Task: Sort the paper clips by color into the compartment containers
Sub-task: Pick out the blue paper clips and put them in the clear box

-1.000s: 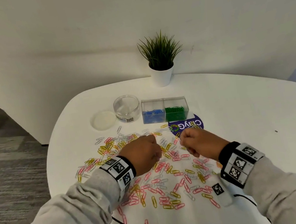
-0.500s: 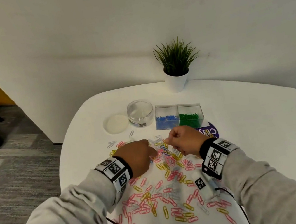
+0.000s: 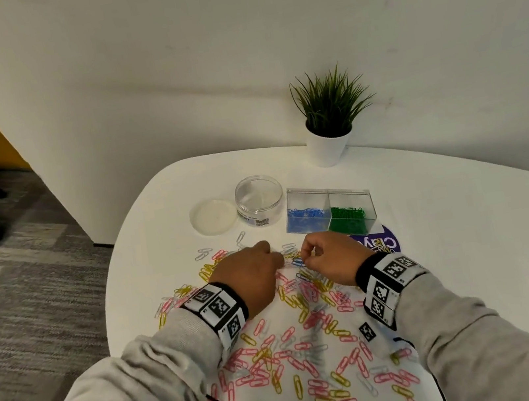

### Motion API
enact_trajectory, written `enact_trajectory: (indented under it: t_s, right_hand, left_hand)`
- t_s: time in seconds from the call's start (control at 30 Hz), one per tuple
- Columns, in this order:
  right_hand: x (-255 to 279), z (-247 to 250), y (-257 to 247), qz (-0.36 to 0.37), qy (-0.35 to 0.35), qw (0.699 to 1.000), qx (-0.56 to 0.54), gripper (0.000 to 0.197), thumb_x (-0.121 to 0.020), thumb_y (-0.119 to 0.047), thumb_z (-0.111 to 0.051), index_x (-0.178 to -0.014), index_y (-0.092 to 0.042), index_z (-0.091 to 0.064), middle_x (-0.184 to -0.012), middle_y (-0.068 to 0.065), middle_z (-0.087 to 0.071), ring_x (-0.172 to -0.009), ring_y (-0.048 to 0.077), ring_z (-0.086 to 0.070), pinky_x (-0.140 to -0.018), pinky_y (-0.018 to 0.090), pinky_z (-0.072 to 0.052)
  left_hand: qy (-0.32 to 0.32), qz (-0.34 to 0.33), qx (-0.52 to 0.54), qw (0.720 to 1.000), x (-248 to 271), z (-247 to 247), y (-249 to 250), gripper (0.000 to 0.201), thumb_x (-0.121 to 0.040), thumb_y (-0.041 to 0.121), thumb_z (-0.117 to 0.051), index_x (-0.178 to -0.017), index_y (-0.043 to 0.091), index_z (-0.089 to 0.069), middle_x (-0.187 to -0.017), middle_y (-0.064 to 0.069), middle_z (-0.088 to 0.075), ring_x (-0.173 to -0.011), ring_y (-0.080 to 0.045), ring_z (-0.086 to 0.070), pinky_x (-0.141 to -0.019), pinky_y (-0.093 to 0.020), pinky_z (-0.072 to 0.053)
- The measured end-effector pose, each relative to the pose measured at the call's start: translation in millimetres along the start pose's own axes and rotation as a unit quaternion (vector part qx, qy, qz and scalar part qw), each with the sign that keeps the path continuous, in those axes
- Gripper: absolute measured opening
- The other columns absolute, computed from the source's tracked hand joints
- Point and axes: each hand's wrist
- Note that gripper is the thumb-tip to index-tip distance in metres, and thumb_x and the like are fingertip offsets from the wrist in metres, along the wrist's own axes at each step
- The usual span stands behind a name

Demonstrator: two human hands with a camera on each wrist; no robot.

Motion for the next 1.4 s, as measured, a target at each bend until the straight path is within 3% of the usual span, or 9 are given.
enact_trajectory:
  t_s: [0.13, 0.23, 0.4, 0.63, 0.77, 0.9, 1.0, 1.23, 1.4]
  right_hand:
    - [-5, -2, 4, 0.002, -0.005, 0.997, 0.075, 0.015, -0.096, -0.028, -0.055, -0.105, -0.025, -0.067, -0.107, -0.007, -0.064, -0.095, 0.013, -0.058, -0.082, 0.028, -0.047]
    - [-5, -2, 10, -0.015, 0.014, 0.996, 0.092, 0.008, -0.095, -0.029, -0.056, -0.098, -0.023, -0.062, -0.103, -0.004, -0.063, -0.092, 0.014, -0.058, -0.078, 0.028, -0.046]
    - [-9, -2, 10, -0.004, 0.036, 0.994, 0.100, 0.006, -0.090, -0.028, -0.067, -0.093, -0.031, -0.062, -0.100, -0.009, -0.060, -0.088, 0.012, -0.058, -0.074, 0.026, -0.044]
    - [-11, -5, 7, 0.007, 0.038, 0.990, 0.136, 0.008, -0.091, -0.028, -0.063, -0.097, -0.025, -0.068, -0.106, -0.004, -0.066, -0.090, 0.013, -0.060, -0.083, 0.029, -0.052]
    - [-8, -3, 9, -0.007, 0.049, 0.990, 0.134, 0.025, -0.091, -0.031, -0.066, -0.114, -0.023, -0.066, -0.118, -0.001, -0.064, -0.105, 0.017, -0.061, -0.091, 0.030, -0.049]
    - [-2, -1, 11, 0.013, 0.055, 0.988, 0.147, 0.031, -0.092, -0.030, -0.064, -0.123, -0.025, -0.065, -0.127, 0.000, -0.062, -0.115, 0.019, -0.058, -0.097, 0.032, -0.046]
    - [0, -1, 10, 0.024, 0.057, 0.986, 0.155, 0.022, -0.093, -0.031, -0.063, -0.115, -0.026, -0.067, -0.122, 0.001, -0.061, -0.108, 0.020, -0.059, -0.093, 0.032, -0.048]
    - [-2, -1, 9, 0.017, 0.029, 0.990, 0.138, 0.009, -0.092, -0.025, -0.059, -0.095, -0.021, -0.067, -0.099, -0.003, -0.064, -0.087, 0.016, -0.060, -0.080, 0.031, -0.052]
    - [-8, 14, 18, -0.063, 0.087, 0.985, -0.132, 0.005, -0.088, -0.016, -0.050, -0.084, -0.014, -0.049, -0.074, 0.005, -0.057, -0.058, 0.016, -0.043, -0.054, 0.029, -0.037]
  left_hand:
    - [0.004, -0.040, 0.007, 0.999, 0, -2, 3, 0.046, -0.094, 0.014, -0.046, -0.135, 0.033, -0.053, -0.113, -0.001, -0.049, -0.094, -0.026, -0.057, -0.063, -0.032, -0.036]
    - [-0.011, -0.057, 0.002, 0.998, 0, -3, 4, 0.047, -0.096, 0.013, -0.043, -0.136, 0.036, -0.054, -0.109, -0.003, -0.049, -0.092, -0.027, -0.056, -0.058, -0.029, -0.030]
    - [-0.007, -0.053, 0.005, 0.999, 0, -4, 6, 0.037, -0.093, 0.009, -0.044, -0.125, 0.020, -0.059, -0.110, -0.004, -0.051, -0.091, -0.028, -0.057, -0.063, -0.032, -0.041]
    - [0.032, -0.090, 0.020, 0.995, -8, -9, 3, 0.033, -0.095, 0.009, -0.047, -0.123, 0.020, -0.061, -0.112, -0.003, -0.054, -0.098, -0.025, -0.056, -0.075, -0.035, -0.049]
    - [0.041, -0.109, 0.005, 0.993, -21, -7, 6, 0.018, -0.096, 0.016, -0.051, -0.104, 0.020, -0.066, -0.100, -0.001, -0.055, -0.087, -0.023, -0.057, -0.071, -0.038, -0.051]
    - [0.011, -0.113, 0.005, 0.994, -31, -5, 8, 0.023, -0.099, 0.026, -0.049, -0.106, 0.022, -0.071, -0.100, 0.001, -0.057, -0.088, -0.021, -0.058, -0.075, -0.038, -0.053]
    - [-0.022, -0.116, 0.009, 0.993, -32, -5, 9, 0.025, -0.099, 0.029, -0.049, -0.106, 0.023, -0.072, -0.103, 0.001, -0.058, -0.090, -0.021, -0.059, -0.078, -0.038, -0.053]
    - [0.006, -0.090, 0.033, 0.995, -30, -12, 6, 0.015, -0.095, 0.020, -0.053, -0.102, 0.018, -0.067, -0.101, -0.001, -0.058, -0.086, -0.020, -0.059, -0.073, -0.031, -0.050]
    - [0.036, -0.081, 0.037, 0.995, -29, -15, 6, 0.015, -0.095, 0.022, -0.049, -0.096, 0.013, -0.060, -0.094, -0.003, -0.055, -0.078, -0.023, -0.056, -0.064, -0.028, -0.041]
Point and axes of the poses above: each hand's wrist, its own x-axis away from the middle knuckle, its own z-axis out of the back of the hand, y = z × x
